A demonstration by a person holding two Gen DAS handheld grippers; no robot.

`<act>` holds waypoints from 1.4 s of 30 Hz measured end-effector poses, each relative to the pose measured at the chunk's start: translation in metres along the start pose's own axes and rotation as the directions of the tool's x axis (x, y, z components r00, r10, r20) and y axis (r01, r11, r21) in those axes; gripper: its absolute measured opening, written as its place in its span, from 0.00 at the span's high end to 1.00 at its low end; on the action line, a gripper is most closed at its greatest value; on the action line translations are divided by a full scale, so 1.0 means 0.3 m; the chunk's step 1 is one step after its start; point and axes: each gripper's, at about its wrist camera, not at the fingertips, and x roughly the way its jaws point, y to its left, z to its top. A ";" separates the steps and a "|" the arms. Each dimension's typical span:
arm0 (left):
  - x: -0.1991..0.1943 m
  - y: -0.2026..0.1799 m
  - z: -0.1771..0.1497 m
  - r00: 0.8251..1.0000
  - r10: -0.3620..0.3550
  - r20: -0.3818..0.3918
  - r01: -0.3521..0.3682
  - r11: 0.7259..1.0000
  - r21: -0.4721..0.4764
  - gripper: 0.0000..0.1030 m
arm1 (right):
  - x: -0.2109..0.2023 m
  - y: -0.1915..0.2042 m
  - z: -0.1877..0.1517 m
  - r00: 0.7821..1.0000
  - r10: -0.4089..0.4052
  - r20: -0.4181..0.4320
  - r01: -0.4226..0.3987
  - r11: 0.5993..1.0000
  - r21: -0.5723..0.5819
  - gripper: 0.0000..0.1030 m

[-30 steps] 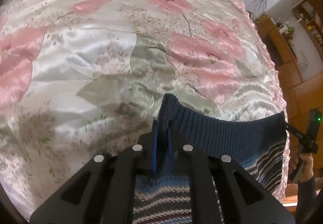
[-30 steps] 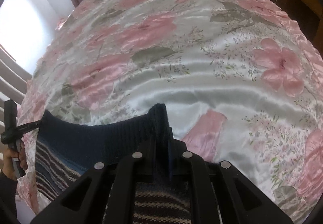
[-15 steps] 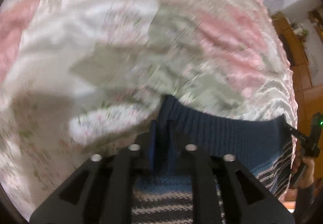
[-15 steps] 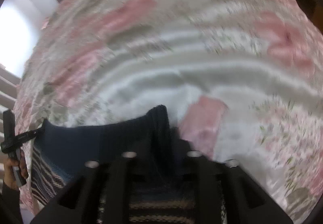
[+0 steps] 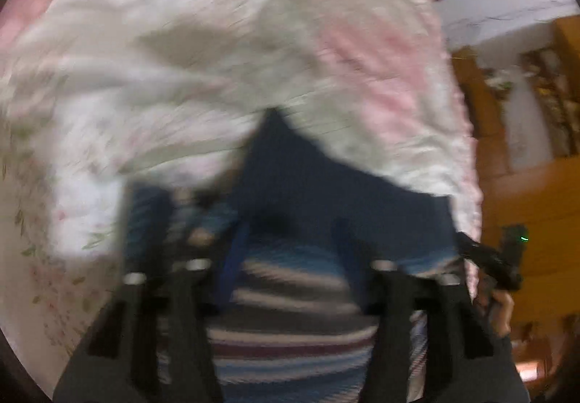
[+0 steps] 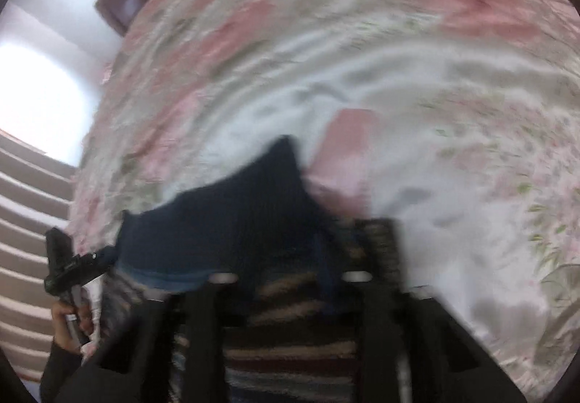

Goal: Fold small clothes

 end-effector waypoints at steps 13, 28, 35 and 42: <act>-0.263 -0.039 -0.246 0.990 -0.120 0.073 0.109 0.984 0.141 0.45 | -0.192 0.013 -0.198 0.981 0.193 0.031 -0.192 0.981 -0.025 0.72; -0.368 0.042 -0.426 0.988 -0.140 0.058 0.132 0.982 0.135 0.48 | -0.302 -0.088 -0.337 0.981 0.183 0.060 -0.184 0.983 0.008 0.83; -0.254 0.195 -0.512 0.999 -0.048 -0.018 0.049 0.998 0.046 0.83 | -0.231 -0.197 -0.469 0.985 0.173 0.025 -0.175 0.980 0.096 1.00; -0.260 0.267 -0.502 0.997 -0.079 -0.015 0.079 0.997 -0.023 0.98 | -0.217 -0.267 -0.470 0.997 0.078 0.016 -0.079 0.989 0.123 1.00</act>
